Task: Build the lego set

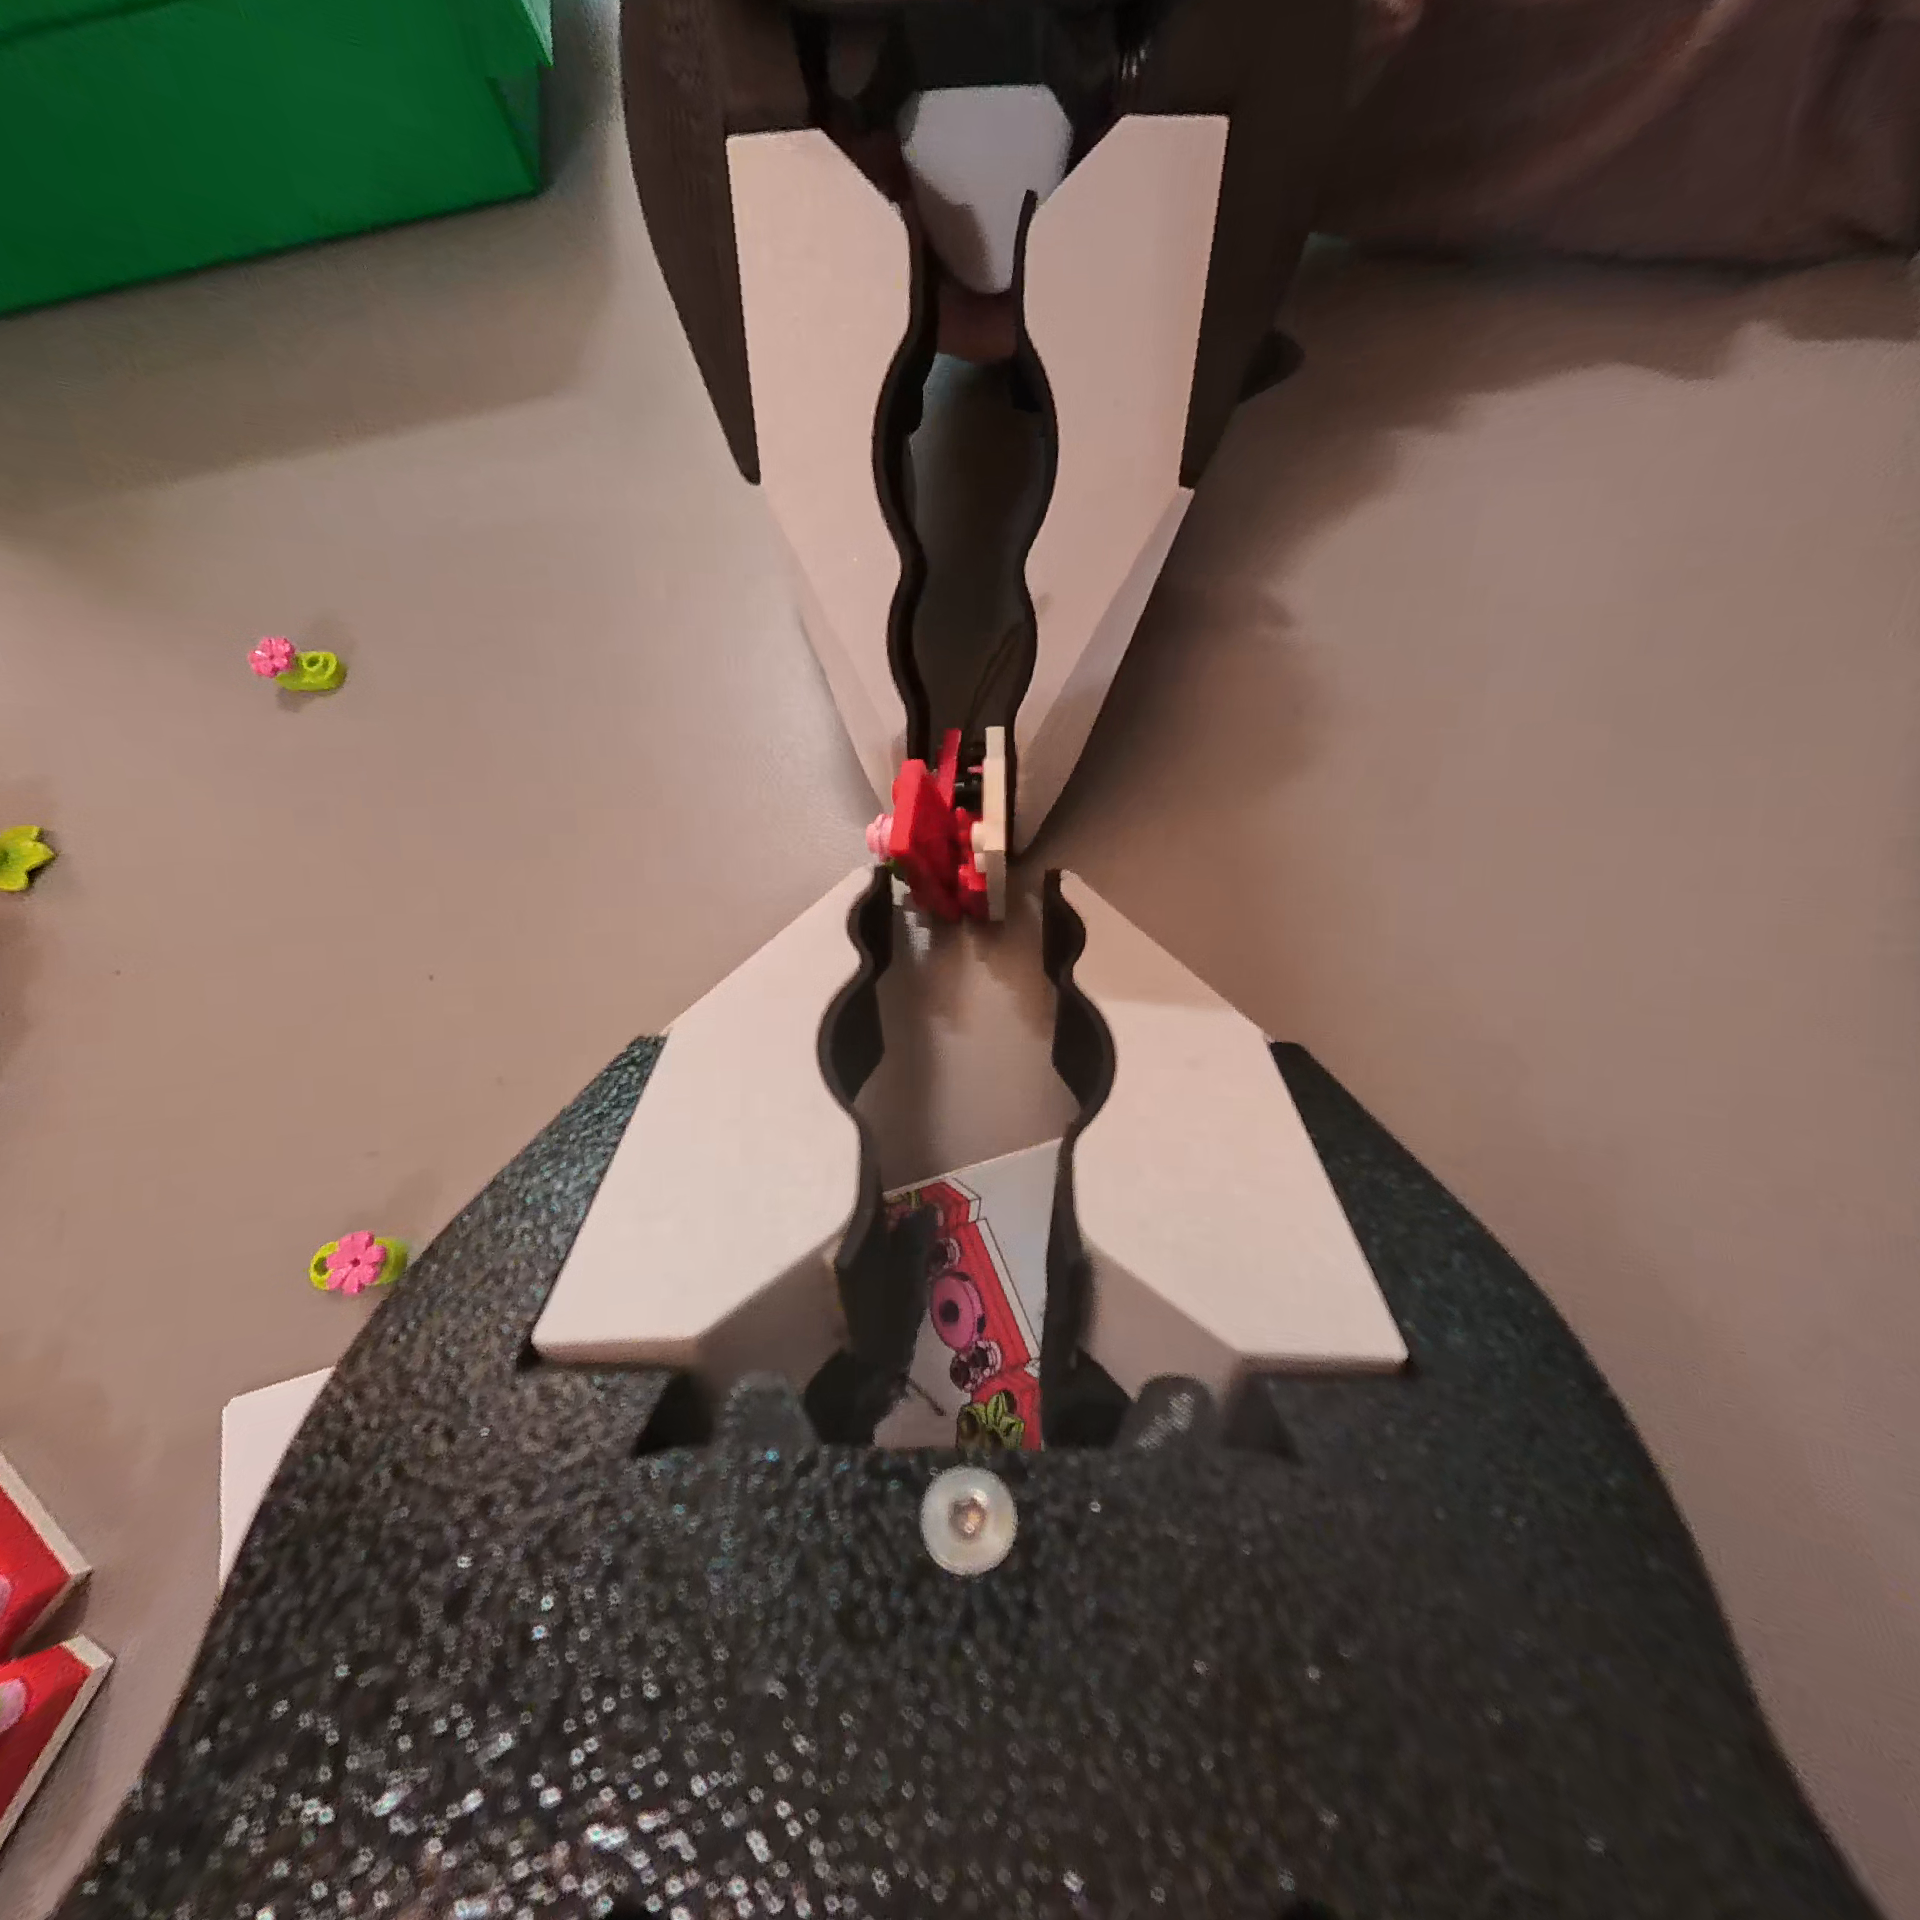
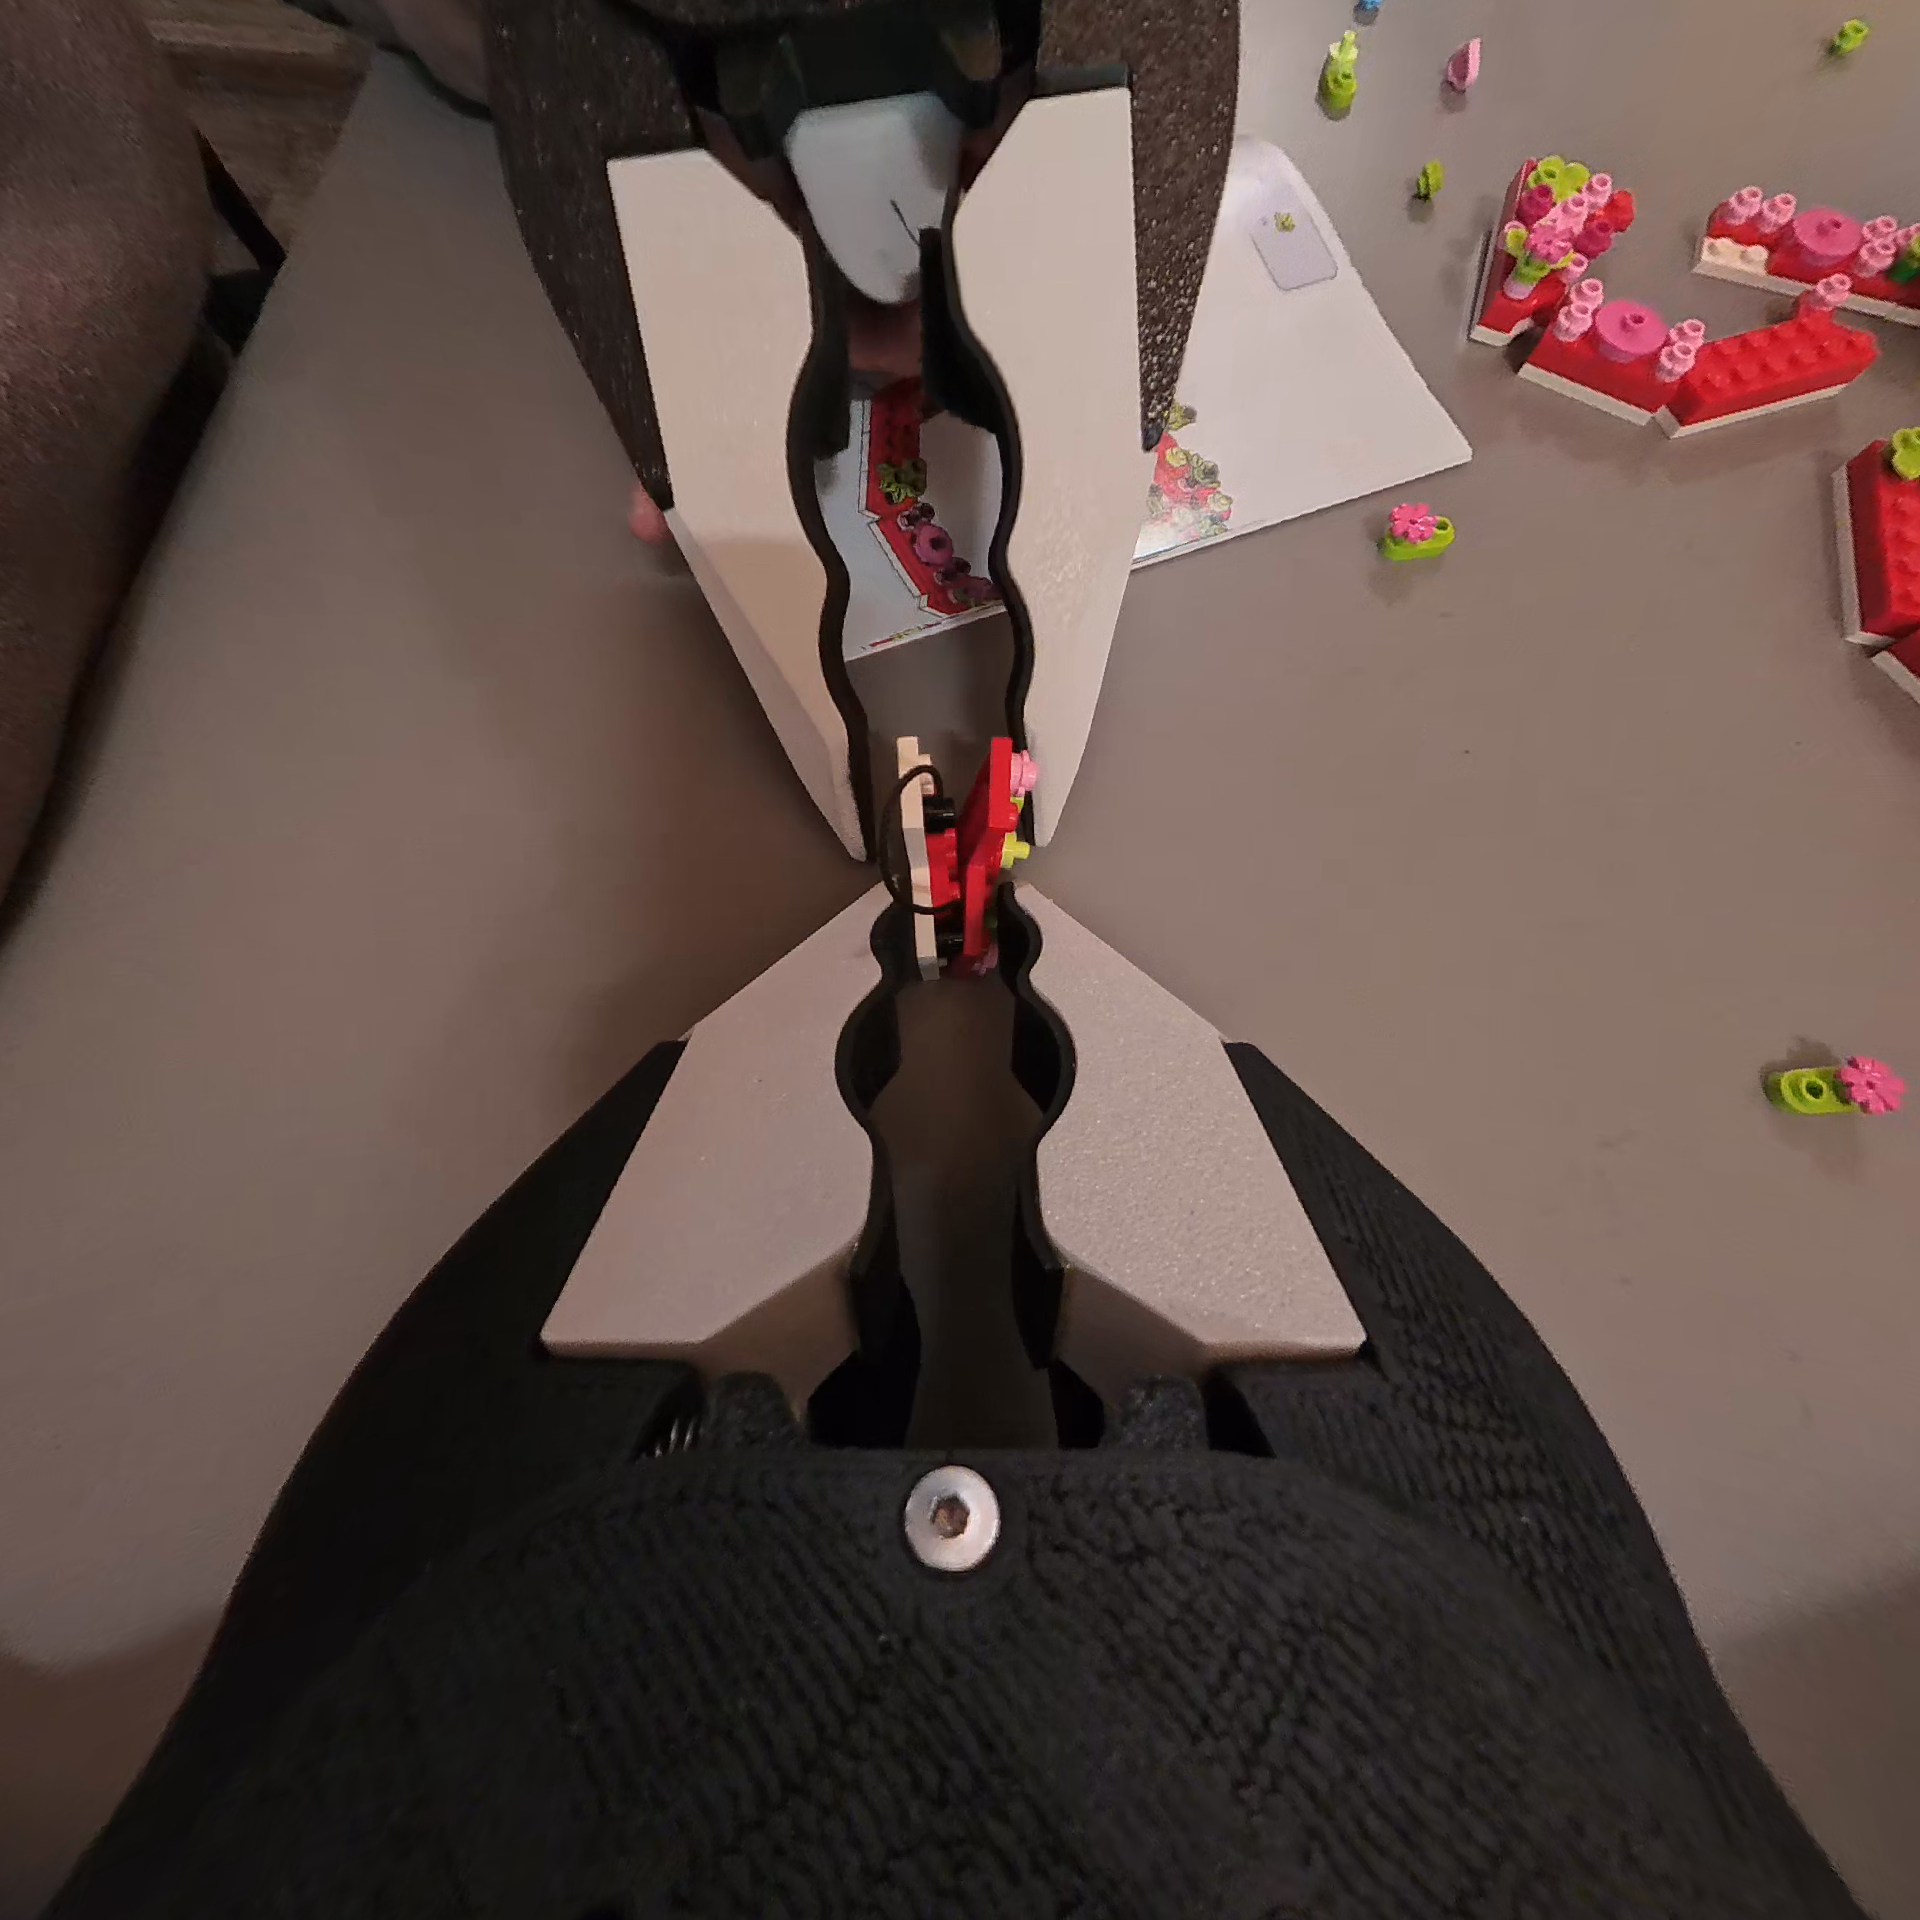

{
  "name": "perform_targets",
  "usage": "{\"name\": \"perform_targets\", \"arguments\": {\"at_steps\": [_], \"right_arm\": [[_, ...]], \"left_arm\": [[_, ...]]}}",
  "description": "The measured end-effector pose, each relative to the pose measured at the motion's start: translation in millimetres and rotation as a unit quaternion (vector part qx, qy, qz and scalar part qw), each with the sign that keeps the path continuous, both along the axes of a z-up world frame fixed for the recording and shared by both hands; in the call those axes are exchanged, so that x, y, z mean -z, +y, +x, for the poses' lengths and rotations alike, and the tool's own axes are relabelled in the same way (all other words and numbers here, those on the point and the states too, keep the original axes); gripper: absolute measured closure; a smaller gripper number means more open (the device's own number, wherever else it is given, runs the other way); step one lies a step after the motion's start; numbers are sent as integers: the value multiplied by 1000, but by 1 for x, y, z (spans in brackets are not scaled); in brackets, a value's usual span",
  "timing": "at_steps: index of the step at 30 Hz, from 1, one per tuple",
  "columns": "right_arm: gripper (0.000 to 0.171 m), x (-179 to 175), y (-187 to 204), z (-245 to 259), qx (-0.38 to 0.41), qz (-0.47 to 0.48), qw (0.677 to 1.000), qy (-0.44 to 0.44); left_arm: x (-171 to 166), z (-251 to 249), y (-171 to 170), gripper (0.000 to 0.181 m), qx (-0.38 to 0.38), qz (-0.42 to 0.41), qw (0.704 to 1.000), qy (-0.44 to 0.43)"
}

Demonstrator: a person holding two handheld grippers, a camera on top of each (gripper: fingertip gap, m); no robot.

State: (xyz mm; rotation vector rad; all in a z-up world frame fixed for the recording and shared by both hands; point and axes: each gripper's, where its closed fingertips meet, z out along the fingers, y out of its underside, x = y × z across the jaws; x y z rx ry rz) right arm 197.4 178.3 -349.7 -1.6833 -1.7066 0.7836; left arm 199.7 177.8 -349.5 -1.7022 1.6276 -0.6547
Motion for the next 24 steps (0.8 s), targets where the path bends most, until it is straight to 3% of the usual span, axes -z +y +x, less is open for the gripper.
{"name": "perform_targets", "arguments": {"at_steps": [7, 11, 16, 24], "right_arm": [[158, 0, -3, -2, -3, -10, 1000, 1], [158, -9, -3, -6, -11, 17, 999, 29], [158, -23, -2, -9, -16, 56, 997, 59], [158, -40, -3, -11, -12, 48, 994, 102]], "left_arm": [[1, -3, -1, 163, -1, -9, 1000, 3], [-3, -2, 6, 138, -19, 15, 1000, -4], [-14, 1, 4, 160, -6, 52, 998, -33], [-30, 0, 3, 160, 12, 72, 995, -72]]}}
